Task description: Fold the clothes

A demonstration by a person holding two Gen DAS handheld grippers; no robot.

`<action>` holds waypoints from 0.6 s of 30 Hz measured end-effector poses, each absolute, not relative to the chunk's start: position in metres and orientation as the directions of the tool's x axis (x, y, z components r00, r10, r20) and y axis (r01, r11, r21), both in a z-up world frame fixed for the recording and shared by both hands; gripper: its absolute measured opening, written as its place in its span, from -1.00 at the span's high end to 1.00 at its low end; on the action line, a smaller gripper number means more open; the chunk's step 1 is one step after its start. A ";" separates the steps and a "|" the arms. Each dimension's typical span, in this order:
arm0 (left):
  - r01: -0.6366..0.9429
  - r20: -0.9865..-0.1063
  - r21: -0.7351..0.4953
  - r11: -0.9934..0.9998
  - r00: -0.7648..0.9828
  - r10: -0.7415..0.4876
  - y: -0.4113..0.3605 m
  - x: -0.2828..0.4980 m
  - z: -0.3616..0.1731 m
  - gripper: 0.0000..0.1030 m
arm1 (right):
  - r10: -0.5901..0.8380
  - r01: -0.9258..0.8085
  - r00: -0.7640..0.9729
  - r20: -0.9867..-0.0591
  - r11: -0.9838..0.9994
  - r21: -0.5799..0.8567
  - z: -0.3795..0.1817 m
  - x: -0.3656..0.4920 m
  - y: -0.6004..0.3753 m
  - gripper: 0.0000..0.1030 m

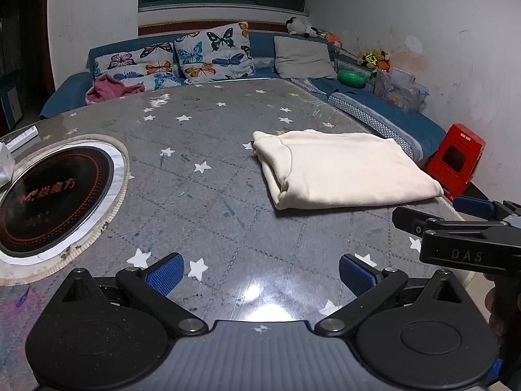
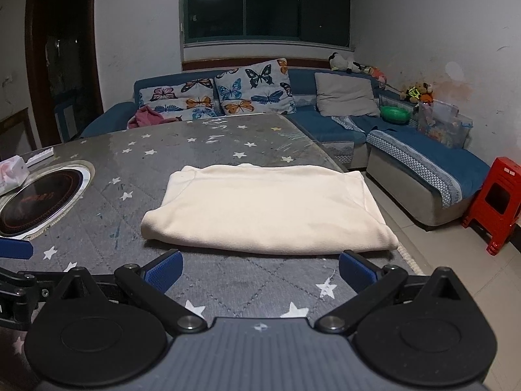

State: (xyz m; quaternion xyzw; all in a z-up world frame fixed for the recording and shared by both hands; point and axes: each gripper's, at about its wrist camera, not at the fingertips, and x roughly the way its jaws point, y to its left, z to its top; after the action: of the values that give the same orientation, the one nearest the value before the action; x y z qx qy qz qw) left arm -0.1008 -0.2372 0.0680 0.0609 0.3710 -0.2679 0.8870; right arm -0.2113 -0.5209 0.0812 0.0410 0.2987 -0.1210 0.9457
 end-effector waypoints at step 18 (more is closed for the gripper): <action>0.543 -0.667 -0.051 0.838 0.606 -0.433 -0.240 -0.122 0.078 -1.00 | -0.221 0.274 0.794 -0.566 0.962 0.008 0.083 -0.226 -0.518 -1.00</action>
State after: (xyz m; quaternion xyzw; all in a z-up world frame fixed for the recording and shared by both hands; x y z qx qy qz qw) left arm -0.1217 -0.2396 0.0777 0.0786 0.3494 -0.2733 0.8928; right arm -0.2262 -0.5181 0.0834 0.0449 0.2928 -0.1307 0.9461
